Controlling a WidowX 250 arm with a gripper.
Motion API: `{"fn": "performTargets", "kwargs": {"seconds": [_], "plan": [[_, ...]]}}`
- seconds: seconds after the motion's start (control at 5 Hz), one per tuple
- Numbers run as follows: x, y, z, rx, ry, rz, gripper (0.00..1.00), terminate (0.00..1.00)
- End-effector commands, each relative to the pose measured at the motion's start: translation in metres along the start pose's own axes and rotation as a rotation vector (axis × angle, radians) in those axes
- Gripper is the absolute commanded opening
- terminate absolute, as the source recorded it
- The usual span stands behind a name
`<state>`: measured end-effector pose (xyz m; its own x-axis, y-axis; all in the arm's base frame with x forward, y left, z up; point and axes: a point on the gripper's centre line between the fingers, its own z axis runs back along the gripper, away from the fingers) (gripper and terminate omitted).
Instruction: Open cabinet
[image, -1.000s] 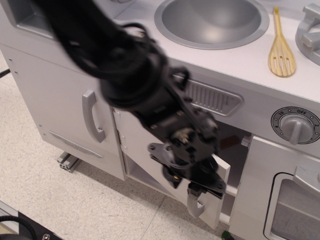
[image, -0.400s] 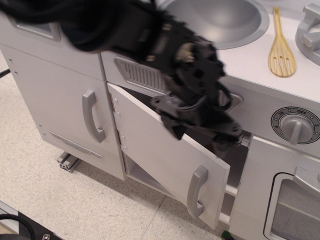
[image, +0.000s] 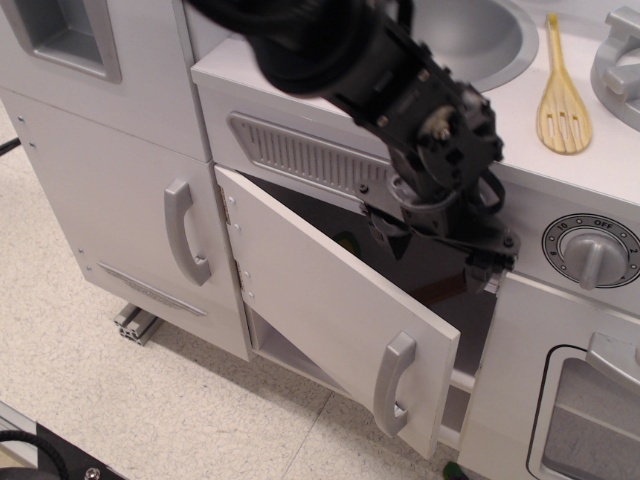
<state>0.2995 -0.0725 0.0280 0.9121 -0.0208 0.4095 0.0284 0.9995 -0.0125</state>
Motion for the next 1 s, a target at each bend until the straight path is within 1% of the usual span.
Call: {"fn": "performTargets", "kwargs": {"seconds": [0.0, 0.2, 0.4, 0.6, 0.8], "plan": [[-0.003, 0.008, -0.010, 0.024, -0.020, -0.060, 1.00, 0.00], [-0.019, 0.013, -0.011, 0.027, -0.029, -0.093, 1.00, 0.00], [-0.036, 0.015, -0.014, 0.048, -0.014, -0.115, 1.00, 0.00], [-0.055, 0.025, -0.011, 0.076, 0.015, -0.105, 1.00, 0.00], [-0.077, 0.038, -0.009, 0.110, 0.077, -0.013, 1.00, 0.00]]}}
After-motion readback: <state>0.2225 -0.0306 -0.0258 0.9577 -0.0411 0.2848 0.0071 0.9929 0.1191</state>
